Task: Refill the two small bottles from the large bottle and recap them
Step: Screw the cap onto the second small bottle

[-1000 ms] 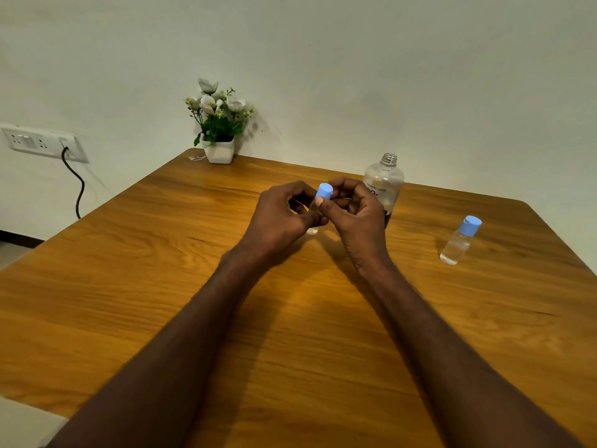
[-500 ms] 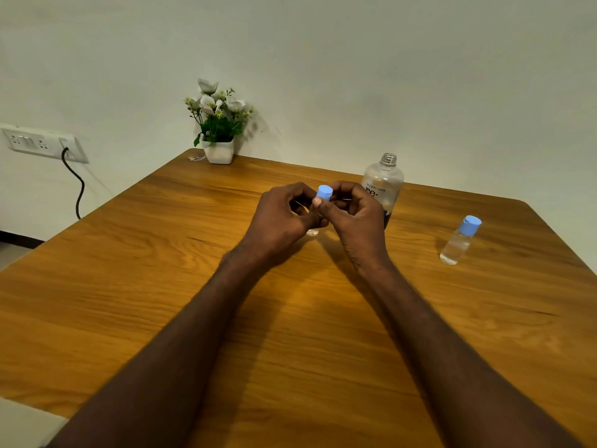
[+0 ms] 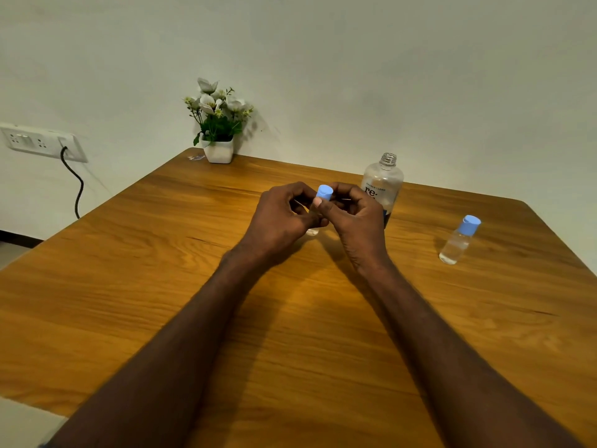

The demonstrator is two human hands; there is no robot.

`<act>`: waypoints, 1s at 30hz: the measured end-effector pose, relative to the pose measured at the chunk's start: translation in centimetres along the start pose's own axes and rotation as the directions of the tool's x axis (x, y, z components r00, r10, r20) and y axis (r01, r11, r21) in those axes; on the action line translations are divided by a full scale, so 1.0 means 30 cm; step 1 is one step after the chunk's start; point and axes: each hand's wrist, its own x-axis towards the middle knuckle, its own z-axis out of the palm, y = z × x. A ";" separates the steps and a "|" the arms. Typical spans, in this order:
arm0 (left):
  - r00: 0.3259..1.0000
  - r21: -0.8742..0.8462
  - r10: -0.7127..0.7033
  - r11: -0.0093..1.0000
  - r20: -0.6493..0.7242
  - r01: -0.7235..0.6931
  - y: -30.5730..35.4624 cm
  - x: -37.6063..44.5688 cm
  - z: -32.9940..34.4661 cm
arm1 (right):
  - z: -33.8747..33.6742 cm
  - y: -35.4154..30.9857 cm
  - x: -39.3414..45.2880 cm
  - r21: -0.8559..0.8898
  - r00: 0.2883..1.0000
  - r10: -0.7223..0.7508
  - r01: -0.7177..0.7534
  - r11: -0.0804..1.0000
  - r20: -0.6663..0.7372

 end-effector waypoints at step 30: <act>1.000 -0.021 0.008 1.000 -0.015 -0.009 -0.004 0.000 -0.003 | 0.008 0.000 0.003 0.004 1.000 -0.008 0.007 1.000 0.011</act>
